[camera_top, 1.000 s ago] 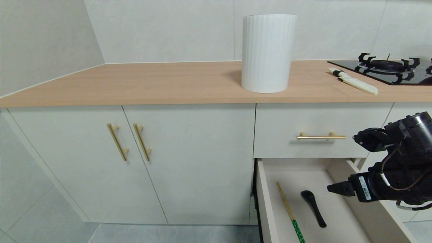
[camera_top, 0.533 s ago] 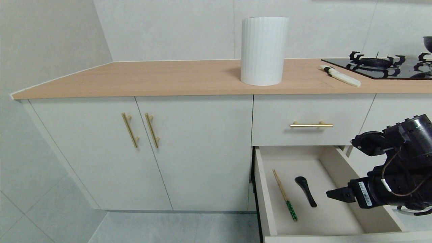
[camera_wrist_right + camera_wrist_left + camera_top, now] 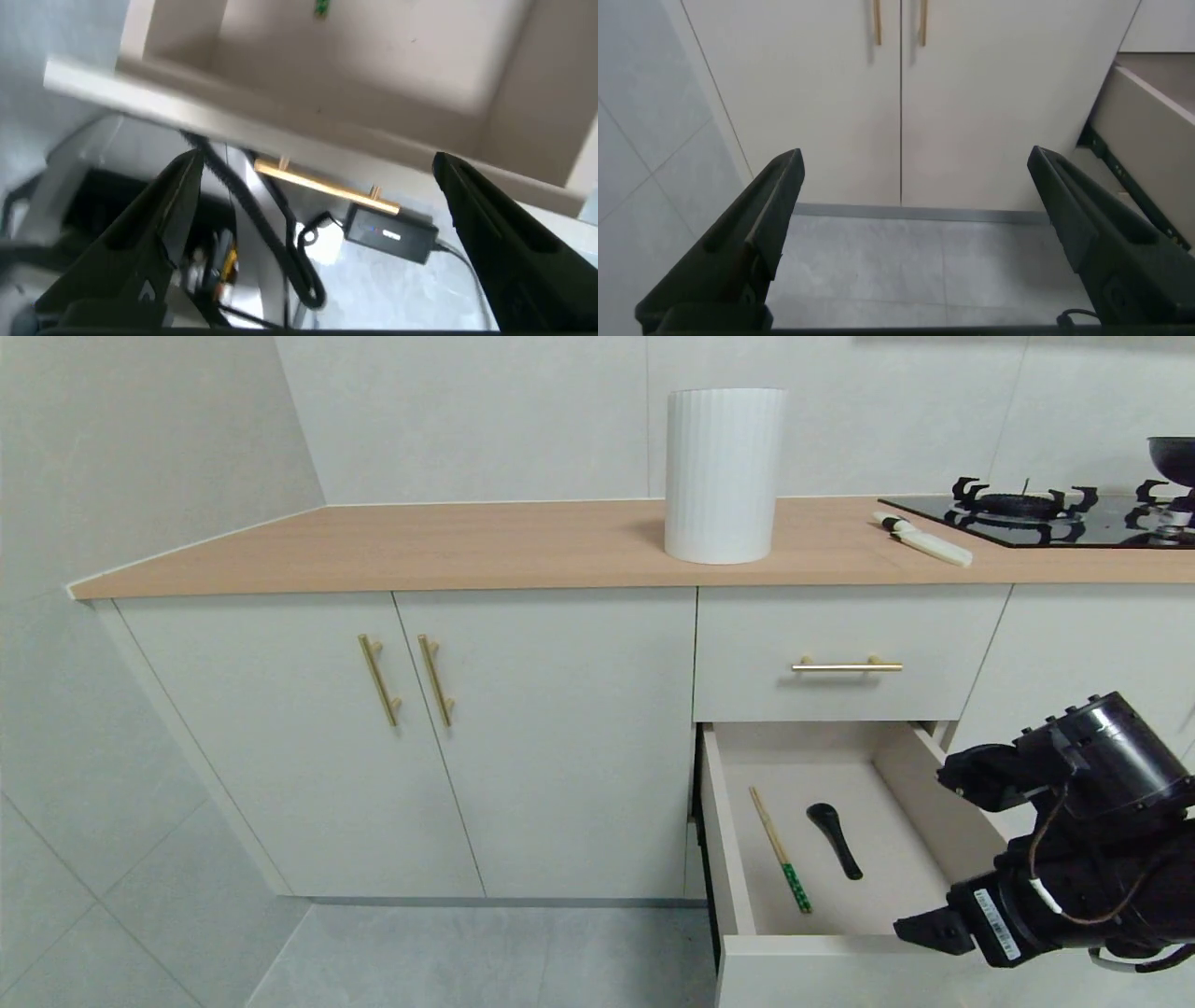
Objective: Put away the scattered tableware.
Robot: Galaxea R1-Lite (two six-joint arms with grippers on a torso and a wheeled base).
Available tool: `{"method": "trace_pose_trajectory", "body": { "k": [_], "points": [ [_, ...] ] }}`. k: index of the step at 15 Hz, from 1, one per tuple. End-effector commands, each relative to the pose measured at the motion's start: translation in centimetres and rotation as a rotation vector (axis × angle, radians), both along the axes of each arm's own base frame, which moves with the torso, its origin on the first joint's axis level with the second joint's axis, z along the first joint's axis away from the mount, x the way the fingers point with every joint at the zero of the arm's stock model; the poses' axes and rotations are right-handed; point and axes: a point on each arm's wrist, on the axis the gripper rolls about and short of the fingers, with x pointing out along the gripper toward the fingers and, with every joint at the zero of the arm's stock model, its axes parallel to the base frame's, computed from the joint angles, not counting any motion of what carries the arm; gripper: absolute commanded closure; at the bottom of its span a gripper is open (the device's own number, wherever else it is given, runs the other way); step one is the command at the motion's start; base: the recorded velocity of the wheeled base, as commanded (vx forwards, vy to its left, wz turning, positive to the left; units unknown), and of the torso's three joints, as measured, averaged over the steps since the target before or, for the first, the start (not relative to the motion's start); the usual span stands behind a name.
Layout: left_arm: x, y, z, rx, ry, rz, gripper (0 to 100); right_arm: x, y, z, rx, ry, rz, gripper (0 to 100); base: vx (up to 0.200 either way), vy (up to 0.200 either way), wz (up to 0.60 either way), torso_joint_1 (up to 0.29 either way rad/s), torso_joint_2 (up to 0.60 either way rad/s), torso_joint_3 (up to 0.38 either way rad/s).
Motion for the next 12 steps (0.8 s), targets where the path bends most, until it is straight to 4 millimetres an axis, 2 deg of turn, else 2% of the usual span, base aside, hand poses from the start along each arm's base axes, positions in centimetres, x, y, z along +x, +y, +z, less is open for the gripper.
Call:
{"method": "trace_pose_trajectory", "body": {
  "k": [1, 6, 12],
  "points": [
    [0.0, 0.0, 0.0, -0.002, 0.000, 0.000, 0, -0.2, 0.6, -1.2, -0.039, 0.065, 0.039, 0, 0.000, 0.000, 0.00, 0.000, 0.00, 0.000],
    [0.0, 0.0, 0.0, 0.000, 0.000, 0.000, 0, -1.1, 1.3, -3.0, -0.138, 0.207, 0.107, 0, 0.000, 0.000, 0.00, 0.000, 0.00, 0.000],
    [0.0, 0.0, 0.0, -0.002, 0.000, 0.000, 0, 0.1, 2.0, -5.1, -0.176, 0.286, 0.098, 0, 0.000, 0.000, 0.00, 0.000, 0.00, 0.000]
  ]
}}
